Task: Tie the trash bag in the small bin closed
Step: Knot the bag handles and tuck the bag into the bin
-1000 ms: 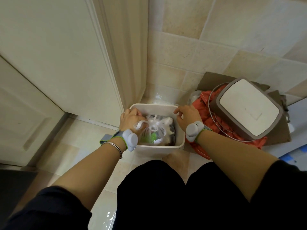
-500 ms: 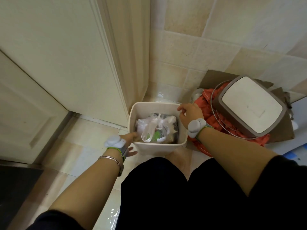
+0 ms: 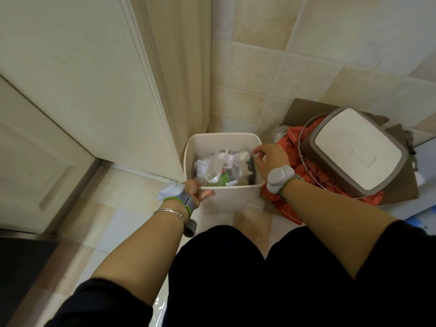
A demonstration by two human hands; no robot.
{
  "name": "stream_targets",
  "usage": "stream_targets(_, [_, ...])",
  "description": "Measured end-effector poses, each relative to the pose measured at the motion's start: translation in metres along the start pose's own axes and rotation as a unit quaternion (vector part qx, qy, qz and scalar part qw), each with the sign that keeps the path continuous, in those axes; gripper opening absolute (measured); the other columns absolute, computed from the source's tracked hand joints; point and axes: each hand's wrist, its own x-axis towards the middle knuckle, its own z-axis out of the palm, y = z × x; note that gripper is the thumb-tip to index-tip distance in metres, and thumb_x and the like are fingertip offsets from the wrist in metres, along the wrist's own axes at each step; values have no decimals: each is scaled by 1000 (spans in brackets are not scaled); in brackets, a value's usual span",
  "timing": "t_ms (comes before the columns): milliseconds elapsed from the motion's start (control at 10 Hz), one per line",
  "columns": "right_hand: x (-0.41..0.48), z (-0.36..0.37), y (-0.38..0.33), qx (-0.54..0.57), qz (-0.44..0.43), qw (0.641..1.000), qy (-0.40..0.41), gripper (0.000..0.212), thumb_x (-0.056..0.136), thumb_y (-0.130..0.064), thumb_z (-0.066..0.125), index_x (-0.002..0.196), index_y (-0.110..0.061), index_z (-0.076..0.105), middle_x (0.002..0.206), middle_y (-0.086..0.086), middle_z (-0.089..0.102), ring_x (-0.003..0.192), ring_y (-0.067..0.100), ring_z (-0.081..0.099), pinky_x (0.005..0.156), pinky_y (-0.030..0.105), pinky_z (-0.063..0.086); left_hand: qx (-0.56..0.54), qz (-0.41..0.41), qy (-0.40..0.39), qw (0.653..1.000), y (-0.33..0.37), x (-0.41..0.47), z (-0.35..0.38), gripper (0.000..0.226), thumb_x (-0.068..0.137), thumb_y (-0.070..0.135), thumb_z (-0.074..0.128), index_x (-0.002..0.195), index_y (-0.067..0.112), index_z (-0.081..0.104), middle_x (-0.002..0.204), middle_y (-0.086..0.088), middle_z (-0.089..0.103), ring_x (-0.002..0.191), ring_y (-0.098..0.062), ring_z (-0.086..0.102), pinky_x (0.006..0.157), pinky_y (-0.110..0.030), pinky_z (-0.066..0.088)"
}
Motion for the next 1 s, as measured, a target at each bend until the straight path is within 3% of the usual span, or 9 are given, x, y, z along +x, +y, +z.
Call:
stream_targets(100, [5, -10, 3, -6, 1, 1000, 2, 25, 82, -6, 49, 99, -10, 67, 103, 17, 69, 100, 36, 57, 88, 40, 48, 2, -14, -7, 1000, 13, 10, 19, 39, 98, 1, 30, 135, -10, 33, 145, -22, 41, 103, -32, 67, 25, -19, 44])
stream_targets(300, [27, -30, 13, -26, -6, 1000, 9, 25, 83, -6, 49, 101, -8, 67, 104, 21, 68, 103, 38, 56, 92, 42, 48, 50, 1, -5, 999, 49, 41, 54, 40, 100, 6, 28, 137, -8, 31, 137, -23, 48, 123, -36, 52, 39, -13, 52])
stream_targets(400, [38, -35, 19, -23, -8, 1000, 16, 25, 83, -6, 50, 101, -8, 67, 105, 20, 68, 104, 38, 56, 93, 42, 48, 84, 14, -10, 996, 60, 60, 65, 41, 99, 6, 28, 137, -9, 32, 99, -22, 55, 101, -37, 61, 57, -17, 51])
stream_targets(500, [45, -39, 23, -32, -10, 999, 14, 25, 84, -7, 49, 101, -11, 66, 106, 18, 67, 105, 36, 52, 93, 42, 45, 99, 39, -8, 994, 69, 72, 73, 39, 99, 7, 26, 134, -6, 36, 98, -18, 53, 103, -36, 61, 56, -18, 50])
stream_targets(600, [55, -43, 28, -32, -13, 999, 13, 26, 84, -6, 48, 102, -10, 66, 104, 18, 67, 105, 35, 51, 93, 41, 43, 117, 78, -20, 990, 79, 77, 82, 26, 98, 8, 31, 121, 6, 42, 108, -13, 47, 117, -31, 58, 39, -15, 53])
stream_targets(700, [62, -45, 31, -28, -16, 999, 11, 25, 82, -5, 50, 101, -10, 66, 101, 17, 67, 103, 35, 52, 93, 44, 46, 117, 86, -13, 989, 83, 84, 88, 32, 99, 12, 30, 129, 4, 40, 100, -14, 56, 84, -27, 62, 43, -16, 55])
stream_targets(800, [62, -45, 32, -27, -10, 1000, 8, 26, 83, -5, 49, 101, -11, 67, 100, 17, 67, 101, 35, 53, 91, 44, 48, 122, 78, 18, 989, 85, 98, 88, 32, 98, 7, 27, 126, 8, 42, 116, -14, 54, 112, -29, 54, 90, -19, 49])
stream_targets(900, [60, -43, 33, -17, -7, 1000, 5, 25, 85, -7, 48, 101, -11, 66, 103, 16, 67, 104, 34, 51, 93, 43, 46, 97, 101, 10, 990, 78, 73, 92, 24, 97, 8, 31, 78, 16, 43, 79, -5, 46, 91, -24, 44, 75, -26, 49])
stream_targets(1000, [57, -39, 30, 5, 2, 1000, 11, 24, 85, -6, 47, 98, -11, 67, 105, 18, 67, 105, 37, 52, 93, 45, 46, 80, 117, 15, 990, 68, 65, 93, 15, 98, 20, 35, 89, 13, 46, 92, -6, 50, 95, -24, 47, 57, -24, 52])
